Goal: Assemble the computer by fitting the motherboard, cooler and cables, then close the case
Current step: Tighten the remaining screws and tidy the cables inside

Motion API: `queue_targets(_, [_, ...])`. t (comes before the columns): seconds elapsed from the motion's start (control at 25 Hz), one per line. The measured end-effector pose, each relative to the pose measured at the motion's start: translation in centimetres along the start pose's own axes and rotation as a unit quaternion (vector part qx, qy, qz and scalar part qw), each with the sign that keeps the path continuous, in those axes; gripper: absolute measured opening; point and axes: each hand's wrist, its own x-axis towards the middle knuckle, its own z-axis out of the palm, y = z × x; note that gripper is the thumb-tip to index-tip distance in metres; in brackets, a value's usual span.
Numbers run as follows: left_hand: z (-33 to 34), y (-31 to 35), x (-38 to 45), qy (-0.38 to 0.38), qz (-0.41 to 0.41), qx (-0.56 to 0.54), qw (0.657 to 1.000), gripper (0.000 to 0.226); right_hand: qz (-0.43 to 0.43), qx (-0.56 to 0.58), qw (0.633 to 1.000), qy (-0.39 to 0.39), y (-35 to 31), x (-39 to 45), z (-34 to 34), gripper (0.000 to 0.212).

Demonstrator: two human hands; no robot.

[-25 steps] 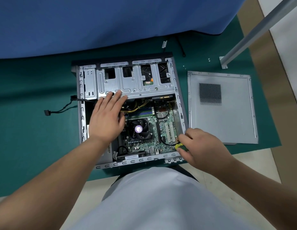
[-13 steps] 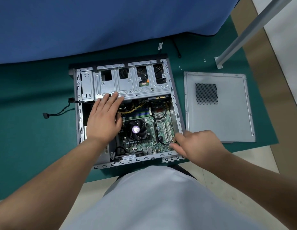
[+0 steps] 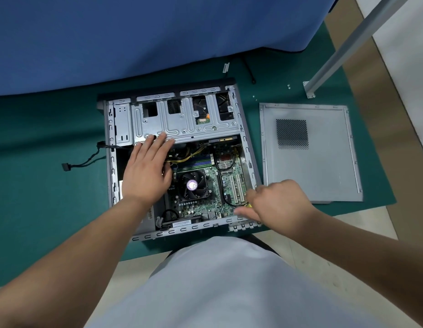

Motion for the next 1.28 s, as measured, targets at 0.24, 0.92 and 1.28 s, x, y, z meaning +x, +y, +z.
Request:
queue_targets(0.24, [0.0, 0.0, 0.0, 0.001, -0.001, -0.002, 1.0, 0.065, -0.134, 0.026, 0.99, -0.047, 0.9, -1.0, -0.2, 0.031])
queue_targets(0.92, [-0.4, 0.2, 0.0, -0.002, 0.0, -0.005, 1.0, 0.065, 0.011, 0.032, 0.999, -0.04, -0.2, -0.2, -0.2, 0.053])
queue_targets(1.28, [-0.5, 0.3, 0.0, -0.005, 0.001, -0.006, 1.0, 0.063, -0.008, -0.009, 0.999, -0.041, 0.1, 0.2, -0.4, 0.051])
